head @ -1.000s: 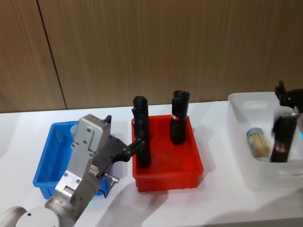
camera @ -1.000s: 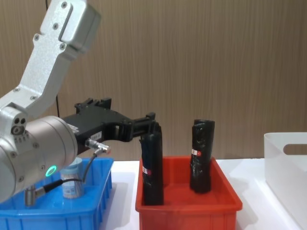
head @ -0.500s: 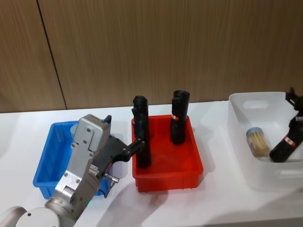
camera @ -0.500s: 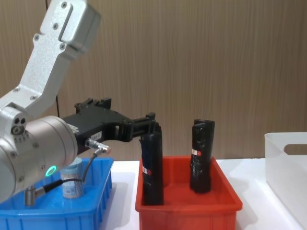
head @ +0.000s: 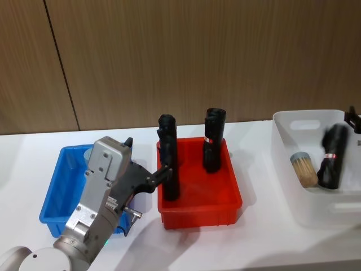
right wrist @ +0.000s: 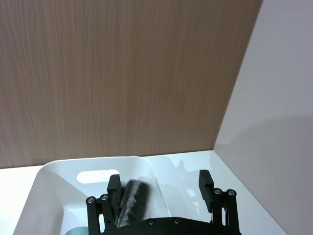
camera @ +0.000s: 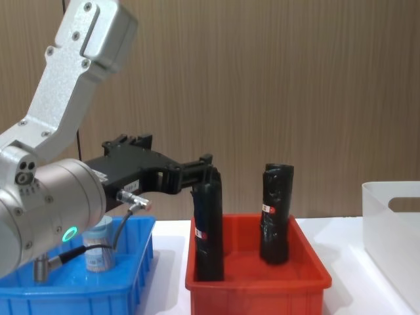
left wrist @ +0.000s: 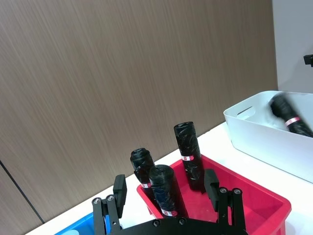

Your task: Pick the cotton swabs from the blue box and place them into the white box.

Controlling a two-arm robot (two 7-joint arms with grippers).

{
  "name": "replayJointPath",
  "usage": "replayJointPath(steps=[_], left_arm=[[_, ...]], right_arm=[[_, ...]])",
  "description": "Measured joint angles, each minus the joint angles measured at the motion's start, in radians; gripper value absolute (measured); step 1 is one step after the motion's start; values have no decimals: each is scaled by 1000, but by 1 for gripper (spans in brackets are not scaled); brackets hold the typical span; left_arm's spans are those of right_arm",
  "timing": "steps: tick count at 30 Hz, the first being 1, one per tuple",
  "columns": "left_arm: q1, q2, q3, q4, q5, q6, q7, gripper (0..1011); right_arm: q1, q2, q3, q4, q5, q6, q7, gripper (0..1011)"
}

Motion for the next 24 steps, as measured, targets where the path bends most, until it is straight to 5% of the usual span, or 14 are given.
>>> replayJointPath(steps=[24], left_arm=[[0,0,0,0,0,0,0,1004]], right_arm=[[-1,2,6,4,2,-2,3,1002]])
